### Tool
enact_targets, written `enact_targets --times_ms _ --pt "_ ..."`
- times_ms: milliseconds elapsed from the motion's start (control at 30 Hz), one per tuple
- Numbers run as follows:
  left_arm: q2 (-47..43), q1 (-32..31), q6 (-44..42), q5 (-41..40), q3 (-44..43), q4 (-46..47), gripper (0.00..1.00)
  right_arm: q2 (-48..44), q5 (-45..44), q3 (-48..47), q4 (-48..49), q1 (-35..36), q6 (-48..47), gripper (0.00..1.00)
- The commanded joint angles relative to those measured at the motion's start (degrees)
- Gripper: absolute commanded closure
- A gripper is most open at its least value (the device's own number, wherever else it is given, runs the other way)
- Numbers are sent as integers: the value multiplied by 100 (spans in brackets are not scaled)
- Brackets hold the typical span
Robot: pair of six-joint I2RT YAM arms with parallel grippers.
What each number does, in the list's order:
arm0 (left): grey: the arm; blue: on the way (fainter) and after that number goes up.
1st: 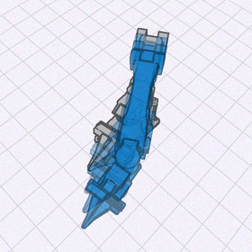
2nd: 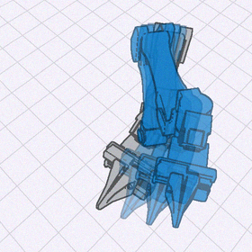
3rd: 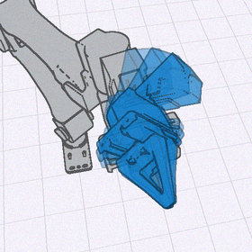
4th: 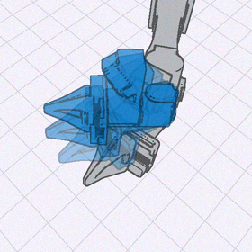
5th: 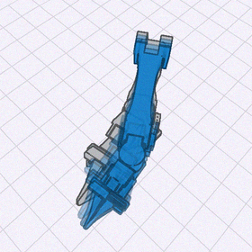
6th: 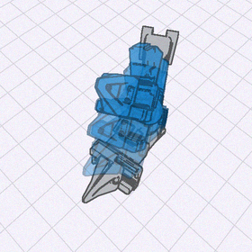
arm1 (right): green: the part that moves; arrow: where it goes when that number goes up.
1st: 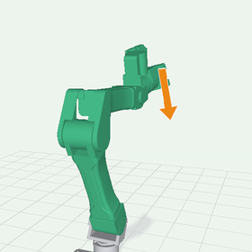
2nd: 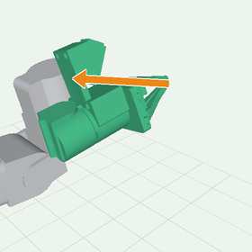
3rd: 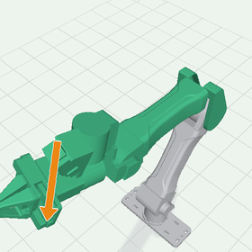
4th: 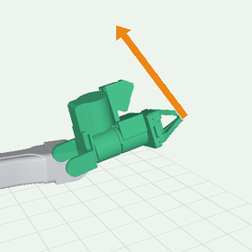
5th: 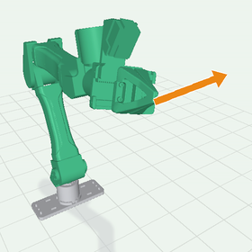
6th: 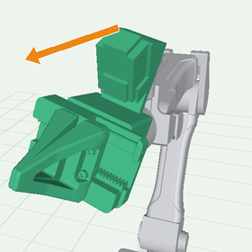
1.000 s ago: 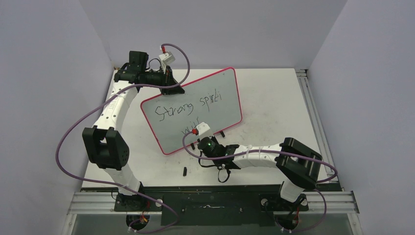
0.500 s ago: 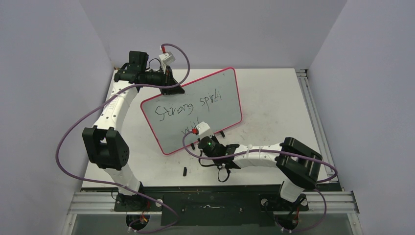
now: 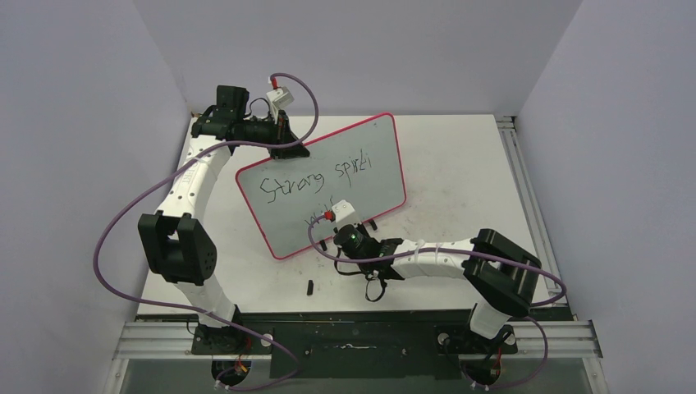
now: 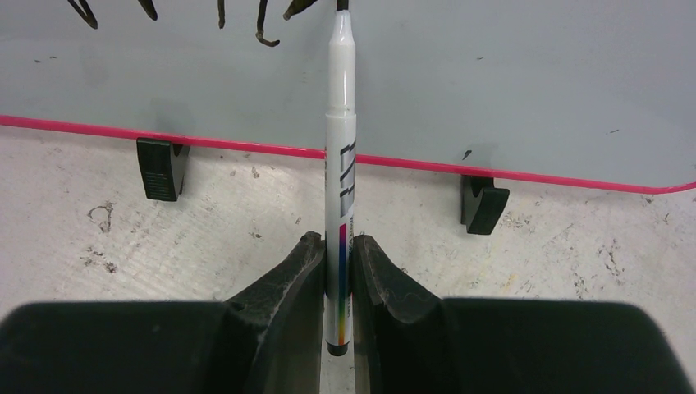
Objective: Write a sentence on the whiteboard
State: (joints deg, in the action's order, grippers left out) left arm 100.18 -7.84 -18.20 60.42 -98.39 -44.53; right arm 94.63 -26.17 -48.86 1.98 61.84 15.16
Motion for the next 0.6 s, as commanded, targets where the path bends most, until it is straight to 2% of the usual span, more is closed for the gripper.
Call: enact_targets --times_ms 0,567 --pt "43 -140 -115 48 232 -671 100 -209 -196 -119 181 -81 57 95" --pt "25 -140 -114 73 232 -671 100 -147 -22 231 214 -47 379 95"
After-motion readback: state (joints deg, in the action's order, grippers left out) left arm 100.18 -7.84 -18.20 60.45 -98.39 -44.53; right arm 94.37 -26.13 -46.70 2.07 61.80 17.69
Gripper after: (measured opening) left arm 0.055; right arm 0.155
